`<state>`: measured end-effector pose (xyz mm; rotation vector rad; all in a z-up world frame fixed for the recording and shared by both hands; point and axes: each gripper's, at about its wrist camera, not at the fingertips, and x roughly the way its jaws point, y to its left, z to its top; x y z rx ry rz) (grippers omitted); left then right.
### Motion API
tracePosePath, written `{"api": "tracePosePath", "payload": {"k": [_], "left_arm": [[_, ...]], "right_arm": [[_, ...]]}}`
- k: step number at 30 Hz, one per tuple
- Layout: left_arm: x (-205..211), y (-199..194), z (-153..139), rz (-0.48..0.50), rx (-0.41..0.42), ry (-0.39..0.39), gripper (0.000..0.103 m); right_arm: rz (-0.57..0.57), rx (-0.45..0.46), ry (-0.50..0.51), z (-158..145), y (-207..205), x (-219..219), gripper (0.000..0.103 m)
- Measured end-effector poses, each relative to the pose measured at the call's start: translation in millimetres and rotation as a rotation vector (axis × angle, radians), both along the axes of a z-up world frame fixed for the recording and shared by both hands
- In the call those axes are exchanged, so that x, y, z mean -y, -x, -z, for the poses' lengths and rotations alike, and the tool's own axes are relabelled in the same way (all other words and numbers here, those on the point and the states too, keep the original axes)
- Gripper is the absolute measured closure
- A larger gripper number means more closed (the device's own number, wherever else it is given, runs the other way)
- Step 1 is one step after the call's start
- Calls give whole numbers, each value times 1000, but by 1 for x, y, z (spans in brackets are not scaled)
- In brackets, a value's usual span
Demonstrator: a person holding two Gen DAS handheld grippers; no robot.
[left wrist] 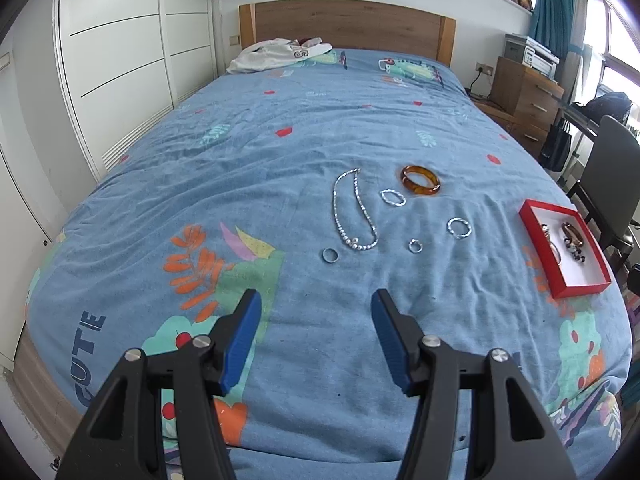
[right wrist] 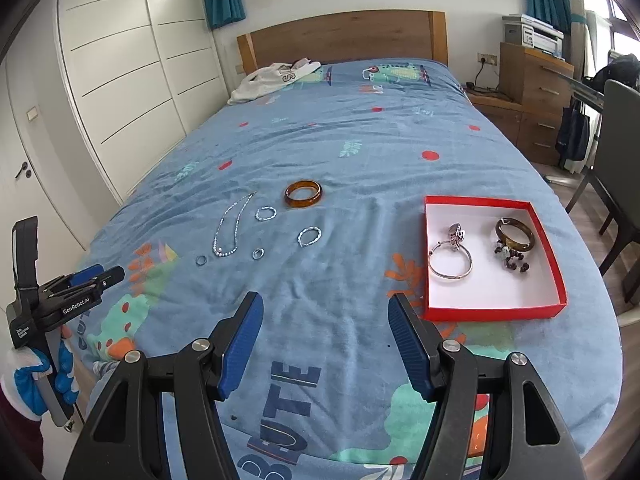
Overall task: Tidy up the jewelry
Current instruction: 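Move the left tool toward a silver ring while the right tool approaches another small ring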
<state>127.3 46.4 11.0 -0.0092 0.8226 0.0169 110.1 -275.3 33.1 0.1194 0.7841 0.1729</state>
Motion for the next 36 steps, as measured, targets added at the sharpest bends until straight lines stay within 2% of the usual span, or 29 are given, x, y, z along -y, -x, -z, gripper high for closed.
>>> {"api": "tracePosePath", "payload": {"k": [9,17,23,32,34,36], "left_arm": [[-13,-28,33,-31,-73,-11,48],[-27,-53,61,-30,-98,49,48],[-26,-81,79,30,-107,102,48],[-19,-104,100,105,-116,95,48],[-13,-111,103,124,-109,84,48],[-10,-121,108,130,-110,78,48]], "right_arm": [[-18,-52,-7,29,-30,-5,39],[-72,-97,-19,56,-65,-18,40],[-144,-119,-46,77,-101,-42,43],[-252,-147,-72,111,-151,-87,46],[-263,-159,-78,119,-162,-93,52],[-276,-169,-81,126,-174,-100,54]]}}
